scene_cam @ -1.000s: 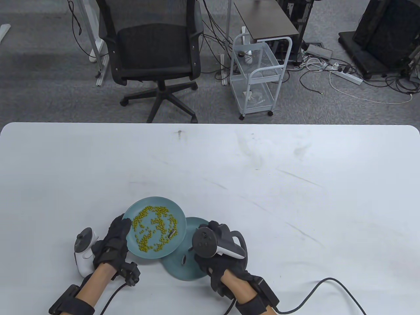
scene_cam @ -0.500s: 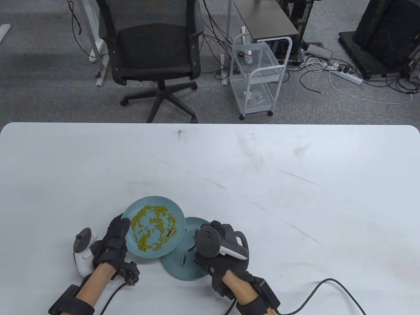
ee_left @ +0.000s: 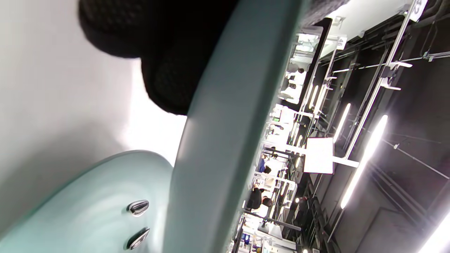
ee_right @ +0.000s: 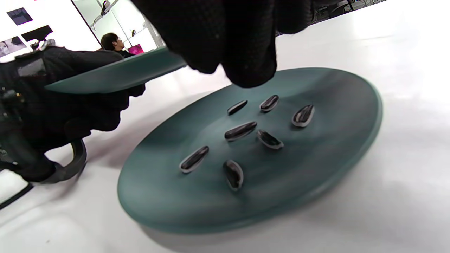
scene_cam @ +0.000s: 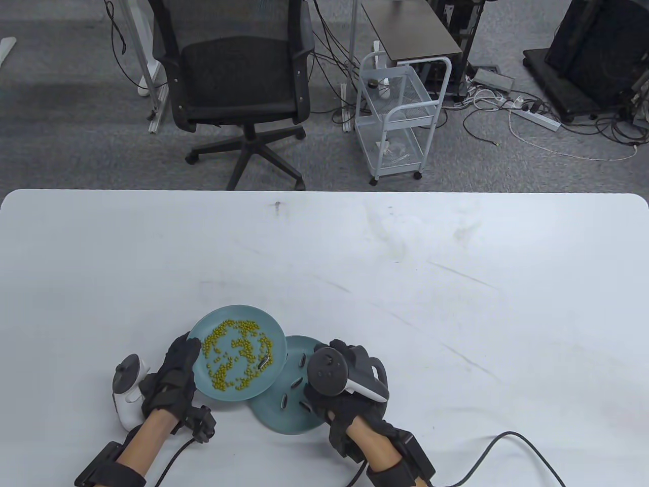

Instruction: Pick sunflower seeds with hand pinch into plate

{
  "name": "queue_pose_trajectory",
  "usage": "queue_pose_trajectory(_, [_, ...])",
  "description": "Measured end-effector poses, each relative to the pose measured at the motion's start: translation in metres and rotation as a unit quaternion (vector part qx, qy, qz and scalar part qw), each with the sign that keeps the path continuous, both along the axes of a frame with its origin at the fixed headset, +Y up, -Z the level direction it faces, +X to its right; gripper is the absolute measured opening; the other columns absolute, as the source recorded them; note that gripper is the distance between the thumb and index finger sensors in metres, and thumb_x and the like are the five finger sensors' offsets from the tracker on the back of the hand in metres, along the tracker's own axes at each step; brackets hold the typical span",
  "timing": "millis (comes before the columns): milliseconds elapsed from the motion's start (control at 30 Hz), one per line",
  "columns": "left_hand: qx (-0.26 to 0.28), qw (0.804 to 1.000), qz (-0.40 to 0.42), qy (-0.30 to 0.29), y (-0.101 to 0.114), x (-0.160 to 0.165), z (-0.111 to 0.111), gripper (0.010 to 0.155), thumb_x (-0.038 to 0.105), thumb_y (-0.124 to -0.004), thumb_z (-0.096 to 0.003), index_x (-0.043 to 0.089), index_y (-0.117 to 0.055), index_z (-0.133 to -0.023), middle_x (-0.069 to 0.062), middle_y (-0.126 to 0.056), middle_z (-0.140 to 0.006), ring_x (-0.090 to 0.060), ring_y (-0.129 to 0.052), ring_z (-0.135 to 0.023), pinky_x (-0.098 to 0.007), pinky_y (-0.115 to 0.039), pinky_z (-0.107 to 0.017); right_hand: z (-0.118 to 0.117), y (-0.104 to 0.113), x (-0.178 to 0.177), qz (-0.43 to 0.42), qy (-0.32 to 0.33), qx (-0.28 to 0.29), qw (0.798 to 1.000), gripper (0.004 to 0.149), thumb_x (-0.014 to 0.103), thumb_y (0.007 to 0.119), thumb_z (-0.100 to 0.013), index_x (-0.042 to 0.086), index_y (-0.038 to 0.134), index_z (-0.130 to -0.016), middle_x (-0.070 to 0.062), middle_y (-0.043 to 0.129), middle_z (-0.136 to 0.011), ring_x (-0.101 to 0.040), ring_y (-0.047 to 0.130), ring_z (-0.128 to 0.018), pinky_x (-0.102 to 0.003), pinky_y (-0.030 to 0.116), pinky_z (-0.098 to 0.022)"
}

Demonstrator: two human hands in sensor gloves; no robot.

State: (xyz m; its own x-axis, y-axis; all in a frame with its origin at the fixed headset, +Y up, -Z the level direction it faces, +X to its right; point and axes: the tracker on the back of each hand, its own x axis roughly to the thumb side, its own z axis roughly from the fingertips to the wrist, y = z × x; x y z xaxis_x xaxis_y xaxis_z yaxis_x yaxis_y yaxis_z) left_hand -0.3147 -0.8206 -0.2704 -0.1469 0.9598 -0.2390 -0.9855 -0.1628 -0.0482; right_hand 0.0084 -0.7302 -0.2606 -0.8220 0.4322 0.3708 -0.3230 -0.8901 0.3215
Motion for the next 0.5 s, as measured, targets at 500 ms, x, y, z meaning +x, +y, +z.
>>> queue_pose_trajectory(500, [-0.002, 0.999, 0.026, -0.030, -0.001, 0.005, -0.001, 0.052, 0.052, -0.057, -0.0633, 0.020, -0.046, -0.103, -0.012, -0.084, -0.077, -0.025, -0.099, -0.040, -0.036, -0.082, -0.031, -0.037, 0.062, -0.049, -0.045, 0.040, 0.054, 0.997, 0.035, 0.018, 0.088, -0.052, -0.010, 0.091, -0.073, -0.039, 0.050, -0.107, -0.069, 0.036, -0.094, -0.080, 0.029, -0.063])
